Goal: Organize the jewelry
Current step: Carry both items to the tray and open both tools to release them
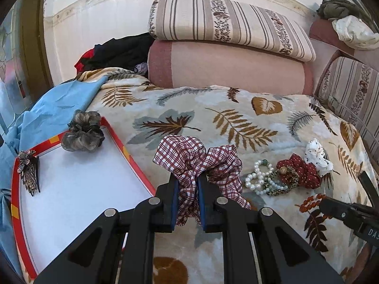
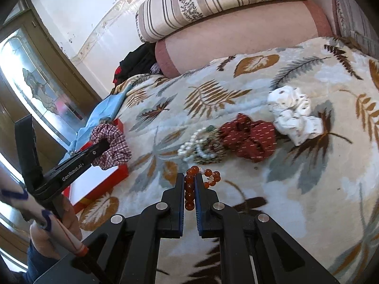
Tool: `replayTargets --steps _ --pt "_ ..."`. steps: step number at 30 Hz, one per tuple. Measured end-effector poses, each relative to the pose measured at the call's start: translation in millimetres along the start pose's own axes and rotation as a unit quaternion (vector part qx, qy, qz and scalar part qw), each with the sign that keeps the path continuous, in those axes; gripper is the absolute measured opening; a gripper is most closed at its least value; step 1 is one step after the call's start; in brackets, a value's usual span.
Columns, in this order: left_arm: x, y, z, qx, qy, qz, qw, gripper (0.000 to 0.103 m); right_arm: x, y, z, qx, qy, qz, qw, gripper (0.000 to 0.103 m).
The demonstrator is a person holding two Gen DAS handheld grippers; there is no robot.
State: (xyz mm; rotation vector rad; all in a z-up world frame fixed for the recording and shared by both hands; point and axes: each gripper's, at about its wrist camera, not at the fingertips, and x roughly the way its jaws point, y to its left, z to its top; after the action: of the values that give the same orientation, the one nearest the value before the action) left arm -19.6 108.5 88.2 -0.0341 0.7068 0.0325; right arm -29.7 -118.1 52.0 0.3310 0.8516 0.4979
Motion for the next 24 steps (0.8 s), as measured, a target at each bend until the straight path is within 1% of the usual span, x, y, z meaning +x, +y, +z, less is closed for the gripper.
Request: replayTargets --steps 3,9,11,15,18,24 --pt "1.7 10.3 3.3 -0.011 0.0 0.004 0.9999 0.014 9.6 14.3 5.5 -0.001 0.008 0.011 1.0 0.008" --pt "-1.9 48.4 15.1 -0.055 -0.009 0.015 0.9983 0.014 29.1 60.9 25.1 -0.045 0.015 0.028 0.998 0.008" --pt "-3.1 65.0 18.2 -0.075 -0.009 0.022 0.9969 0.014 37.3 77.0 31.2 -0.06 0.018 0.034 0.997 0.008" --pt "-4.0 98.3 22.1 -0.104 -0.005 0.051 0.9932 0.014 61.3 110.6 42.0 -0.086 0.033 0.051 0.994 0.009" --pt "-0.8 132.5 23.5 -0.132 0.003 0.08 0.988 0.014 79.0 133.4 50.6 -0.095 0.044 0.069 0.992 0.009" --pt "9.0 199.9 20.2 -0.196 0.029 0.112 0.9737 0.014 123.9 189.6 63.6 -0.124 0.068 0.092 0.986 0.009"
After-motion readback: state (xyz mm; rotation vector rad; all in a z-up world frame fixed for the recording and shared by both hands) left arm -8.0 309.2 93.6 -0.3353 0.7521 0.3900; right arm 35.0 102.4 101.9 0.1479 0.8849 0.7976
